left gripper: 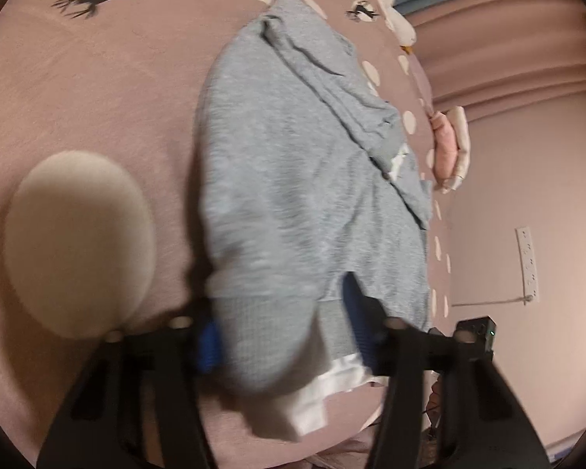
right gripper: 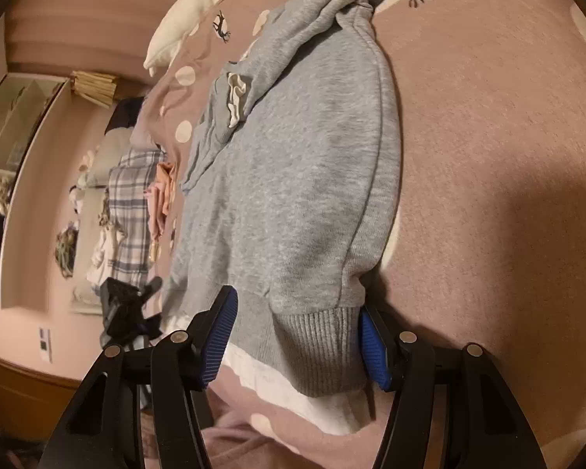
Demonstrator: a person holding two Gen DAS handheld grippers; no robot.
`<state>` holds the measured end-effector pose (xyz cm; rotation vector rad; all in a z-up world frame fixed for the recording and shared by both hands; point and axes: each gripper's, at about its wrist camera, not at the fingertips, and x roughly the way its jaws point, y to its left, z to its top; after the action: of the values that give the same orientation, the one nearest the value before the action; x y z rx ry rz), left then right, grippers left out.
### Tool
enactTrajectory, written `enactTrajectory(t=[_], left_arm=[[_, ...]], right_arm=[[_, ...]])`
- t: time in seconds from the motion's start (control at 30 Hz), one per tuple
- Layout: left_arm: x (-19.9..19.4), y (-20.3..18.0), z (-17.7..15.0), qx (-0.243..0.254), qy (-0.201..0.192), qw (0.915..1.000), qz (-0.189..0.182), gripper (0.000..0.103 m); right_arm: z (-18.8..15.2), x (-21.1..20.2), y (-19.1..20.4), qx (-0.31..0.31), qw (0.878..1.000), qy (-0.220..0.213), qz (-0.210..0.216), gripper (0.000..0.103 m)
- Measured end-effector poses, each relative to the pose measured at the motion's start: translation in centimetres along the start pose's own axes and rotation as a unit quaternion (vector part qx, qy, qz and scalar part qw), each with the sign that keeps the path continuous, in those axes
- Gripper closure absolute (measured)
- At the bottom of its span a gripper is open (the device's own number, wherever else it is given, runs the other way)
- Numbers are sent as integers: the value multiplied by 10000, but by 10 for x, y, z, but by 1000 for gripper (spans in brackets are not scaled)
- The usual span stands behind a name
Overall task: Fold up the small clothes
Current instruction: 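Grasp the white hem with both grippers and fold it up toward the collar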
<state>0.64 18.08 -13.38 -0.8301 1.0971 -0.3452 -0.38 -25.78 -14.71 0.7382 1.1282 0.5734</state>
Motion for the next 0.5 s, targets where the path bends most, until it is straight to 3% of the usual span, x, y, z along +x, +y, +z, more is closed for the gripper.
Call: enactTrajectory(t=[0.03, 0.1, 0.2, 0.33, 0.5], left_arm=[[-1, 6, 0, -108, -6, 9999, 21, 72], [-4, 14, -1, -301, 3, 9995, -53, 73], [-7, 13, -3, -347, -14, 9993, -104, 76], [-11, 6, 0, -382, 5, 9974, -617, 82], [-16, -16, 8, -164, -59, 9953, -949, 83]], right_arm=[[-2, 0, 4, -79, 9999, -20, -70, 45], [-4, -1, 4, -159, 9996, -26, -212, 58], [-6, -4, 0, -134, 9995, -45, -265, 67], [-7, -7, 9, -319, 9991, -165, -227, 73], [4, -14, 27, -584, 9973, -430, 118, 74]])
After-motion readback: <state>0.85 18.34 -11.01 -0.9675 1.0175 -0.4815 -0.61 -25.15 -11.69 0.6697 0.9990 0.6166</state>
